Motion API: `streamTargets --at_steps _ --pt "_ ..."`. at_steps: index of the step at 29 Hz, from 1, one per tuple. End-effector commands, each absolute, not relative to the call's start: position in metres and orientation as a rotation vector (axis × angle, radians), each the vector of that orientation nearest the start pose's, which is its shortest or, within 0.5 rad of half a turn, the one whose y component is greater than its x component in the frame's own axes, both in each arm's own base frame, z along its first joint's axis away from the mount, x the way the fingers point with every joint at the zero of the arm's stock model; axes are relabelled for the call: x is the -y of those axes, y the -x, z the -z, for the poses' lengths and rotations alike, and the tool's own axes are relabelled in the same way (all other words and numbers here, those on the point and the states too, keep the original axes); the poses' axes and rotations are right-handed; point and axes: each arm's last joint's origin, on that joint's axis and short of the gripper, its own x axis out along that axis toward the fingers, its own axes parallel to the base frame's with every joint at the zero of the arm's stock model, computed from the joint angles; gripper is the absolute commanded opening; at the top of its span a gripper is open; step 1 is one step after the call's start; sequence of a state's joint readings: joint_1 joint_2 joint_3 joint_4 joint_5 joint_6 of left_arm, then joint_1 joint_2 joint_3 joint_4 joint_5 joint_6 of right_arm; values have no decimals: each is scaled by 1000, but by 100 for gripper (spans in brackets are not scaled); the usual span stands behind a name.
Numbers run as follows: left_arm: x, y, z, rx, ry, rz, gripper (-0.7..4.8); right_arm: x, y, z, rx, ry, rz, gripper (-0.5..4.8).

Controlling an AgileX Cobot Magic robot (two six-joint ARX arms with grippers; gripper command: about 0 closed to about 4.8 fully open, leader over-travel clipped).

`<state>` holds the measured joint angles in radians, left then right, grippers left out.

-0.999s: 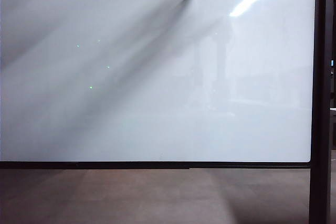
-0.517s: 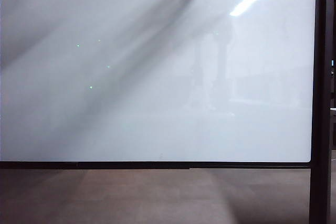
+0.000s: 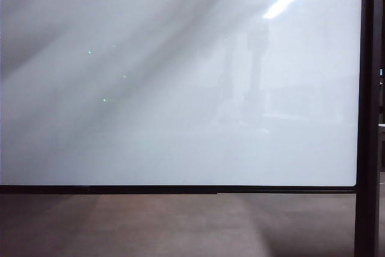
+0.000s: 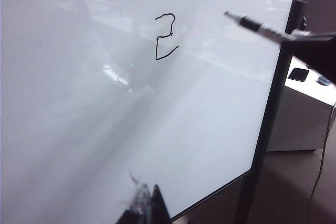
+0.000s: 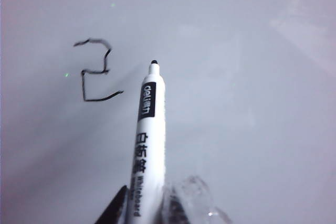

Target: Reach to the right to find the marker pen, pick it up, and write the number 2 on the whiteboard.

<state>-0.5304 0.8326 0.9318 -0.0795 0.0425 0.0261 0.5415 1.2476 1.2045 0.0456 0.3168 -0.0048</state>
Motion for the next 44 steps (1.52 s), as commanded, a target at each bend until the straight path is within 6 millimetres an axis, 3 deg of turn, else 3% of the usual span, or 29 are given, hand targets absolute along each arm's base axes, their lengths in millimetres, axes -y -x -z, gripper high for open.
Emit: streamTargets --at_steps 1,14,20,25,36,44 --pt "90 -151 -386 37 -19 577 -5 -124 -230 -415 12 -4 -190 40" --pt "91 -151 -386 38 -19 605 -5 -80 -167 -442 29 44 9 40" --pt "91 -151 -386 38 -19 605 -5 -55 -153 -445 26 45 111 40" --pt "91 -151 -386 39 -19 622 -5 -36 -157 -436 5 55 175 40" --pt "91 -151 -387 40 -19 622 -5 2 -179 -394 -93 29 212 40" --pt "91 -151 -386 39 -19 622 -5 9 -189 -367 -93 -29 58 40"
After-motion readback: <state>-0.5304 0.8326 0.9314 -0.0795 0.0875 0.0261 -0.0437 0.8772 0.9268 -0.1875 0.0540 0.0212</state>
